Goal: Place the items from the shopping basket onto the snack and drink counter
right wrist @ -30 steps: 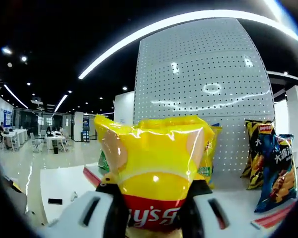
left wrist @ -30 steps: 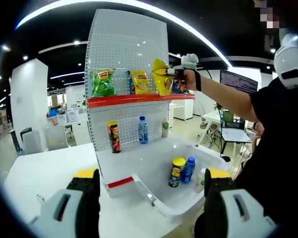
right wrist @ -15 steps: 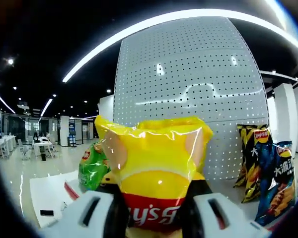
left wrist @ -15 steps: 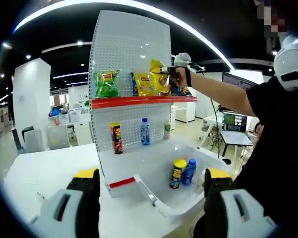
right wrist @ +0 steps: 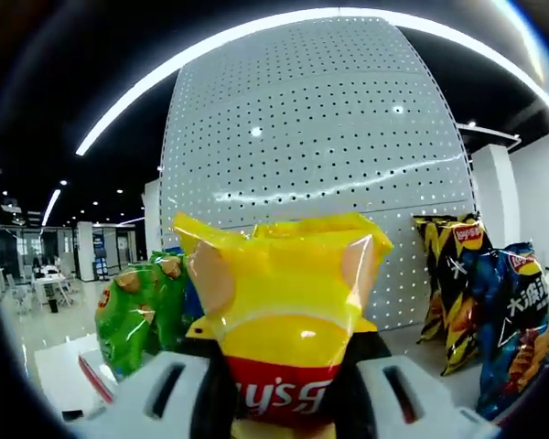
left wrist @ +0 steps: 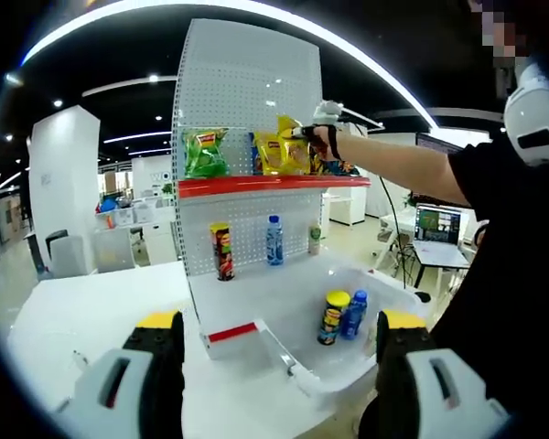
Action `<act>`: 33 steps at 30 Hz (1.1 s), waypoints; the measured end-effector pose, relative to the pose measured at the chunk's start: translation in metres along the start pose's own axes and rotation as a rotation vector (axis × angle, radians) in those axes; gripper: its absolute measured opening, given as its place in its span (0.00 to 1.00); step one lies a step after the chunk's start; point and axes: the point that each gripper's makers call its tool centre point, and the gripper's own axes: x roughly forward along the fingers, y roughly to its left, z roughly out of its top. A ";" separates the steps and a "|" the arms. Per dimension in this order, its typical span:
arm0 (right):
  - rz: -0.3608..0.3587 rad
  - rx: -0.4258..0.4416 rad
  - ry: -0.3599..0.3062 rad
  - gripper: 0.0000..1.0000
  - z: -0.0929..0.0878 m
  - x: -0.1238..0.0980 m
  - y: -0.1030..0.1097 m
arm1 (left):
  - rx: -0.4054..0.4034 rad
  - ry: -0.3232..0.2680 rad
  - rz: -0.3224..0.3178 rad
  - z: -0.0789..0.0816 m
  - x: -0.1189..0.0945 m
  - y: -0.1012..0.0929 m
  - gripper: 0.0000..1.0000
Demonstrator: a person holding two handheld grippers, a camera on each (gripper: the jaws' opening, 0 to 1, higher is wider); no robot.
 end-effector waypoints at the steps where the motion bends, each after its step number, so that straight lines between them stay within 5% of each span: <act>1: -0.004 -0.004 0.004 0.37 -0.002 0.002 0.001 | -0.001 0.000 0.003 0.000 -0.001 0.001 0.86; 13: -0.080 -0.062 0.036 0.37 -0.010 0.034 -0.001 | -0.021 0.013 0.029 -0.008 -0.007 0.007 0.86; 33: -0.138 -0.115 0.038 0.41 -0.018 0.040 -0.003 | -0.020 0.027 0.042 -0.010 -0.013 0.011 0.86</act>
